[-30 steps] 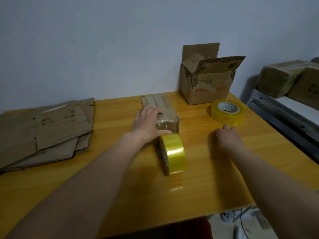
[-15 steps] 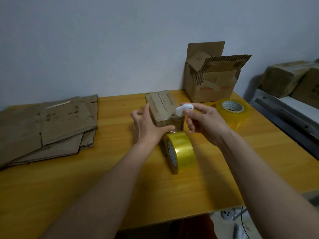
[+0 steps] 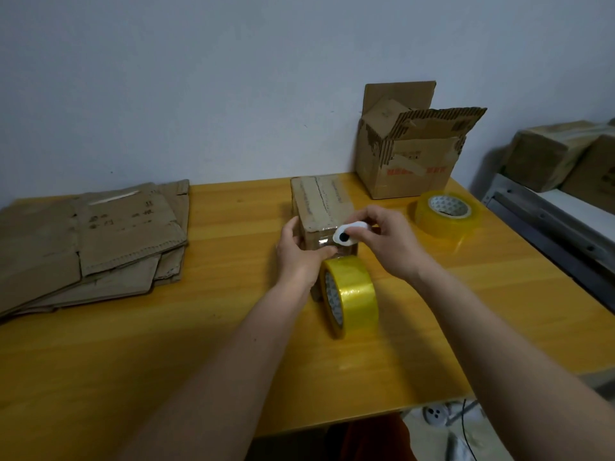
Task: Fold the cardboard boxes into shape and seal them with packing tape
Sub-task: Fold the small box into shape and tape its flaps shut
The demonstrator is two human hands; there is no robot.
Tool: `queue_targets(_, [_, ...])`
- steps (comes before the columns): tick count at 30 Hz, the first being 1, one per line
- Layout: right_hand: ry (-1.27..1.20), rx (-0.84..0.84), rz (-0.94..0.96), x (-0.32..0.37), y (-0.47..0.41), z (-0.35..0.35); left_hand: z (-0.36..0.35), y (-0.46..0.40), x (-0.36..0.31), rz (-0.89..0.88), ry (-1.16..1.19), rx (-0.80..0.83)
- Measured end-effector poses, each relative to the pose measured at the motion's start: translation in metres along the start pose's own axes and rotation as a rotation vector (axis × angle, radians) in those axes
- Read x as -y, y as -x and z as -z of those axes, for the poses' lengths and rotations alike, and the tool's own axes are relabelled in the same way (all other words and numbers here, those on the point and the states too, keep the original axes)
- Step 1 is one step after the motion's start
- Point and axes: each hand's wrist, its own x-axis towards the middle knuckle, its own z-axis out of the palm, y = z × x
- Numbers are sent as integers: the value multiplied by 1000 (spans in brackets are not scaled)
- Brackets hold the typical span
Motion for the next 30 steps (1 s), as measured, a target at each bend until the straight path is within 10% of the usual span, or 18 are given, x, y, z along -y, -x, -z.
queue_targets(30, [429,60,138,-7,3,1,4,-10,-9,8,-76,206])
